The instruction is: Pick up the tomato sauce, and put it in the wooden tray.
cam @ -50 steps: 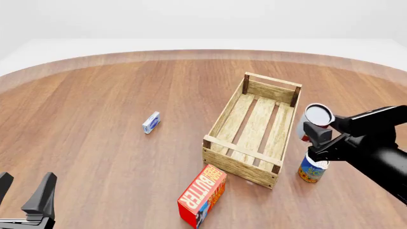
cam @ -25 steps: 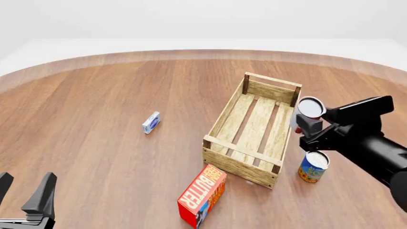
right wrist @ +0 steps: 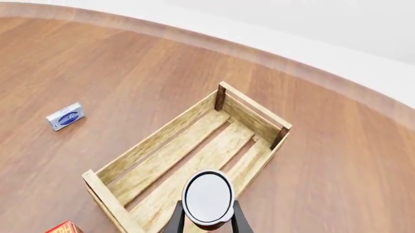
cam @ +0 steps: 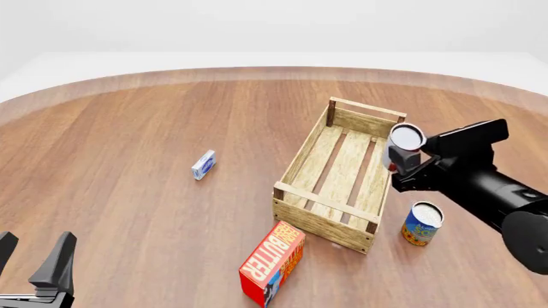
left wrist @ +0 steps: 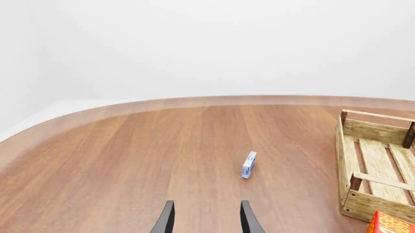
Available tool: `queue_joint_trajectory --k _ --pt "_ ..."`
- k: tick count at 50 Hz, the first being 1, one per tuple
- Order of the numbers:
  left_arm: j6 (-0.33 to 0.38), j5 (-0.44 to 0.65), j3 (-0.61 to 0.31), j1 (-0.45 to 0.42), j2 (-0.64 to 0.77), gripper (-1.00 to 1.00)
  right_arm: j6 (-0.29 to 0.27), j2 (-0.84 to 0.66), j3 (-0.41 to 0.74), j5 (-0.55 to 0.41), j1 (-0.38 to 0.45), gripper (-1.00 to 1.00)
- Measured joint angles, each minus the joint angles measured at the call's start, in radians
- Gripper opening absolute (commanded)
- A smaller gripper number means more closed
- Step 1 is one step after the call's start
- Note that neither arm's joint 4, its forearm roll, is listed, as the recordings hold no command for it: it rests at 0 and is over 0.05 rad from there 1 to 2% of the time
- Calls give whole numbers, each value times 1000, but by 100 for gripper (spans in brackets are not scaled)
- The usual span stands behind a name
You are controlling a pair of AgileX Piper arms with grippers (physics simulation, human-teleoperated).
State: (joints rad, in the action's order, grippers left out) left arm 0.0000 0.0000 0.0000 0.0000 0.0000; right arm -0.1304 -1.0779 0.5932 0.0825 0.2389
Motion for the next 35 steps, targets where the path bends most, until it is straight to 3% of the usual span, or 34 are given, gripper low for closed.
queue_joint_trajectory --k 35 --pt "0 0 0 0 0 100 5 -148 64 88 10 -100"
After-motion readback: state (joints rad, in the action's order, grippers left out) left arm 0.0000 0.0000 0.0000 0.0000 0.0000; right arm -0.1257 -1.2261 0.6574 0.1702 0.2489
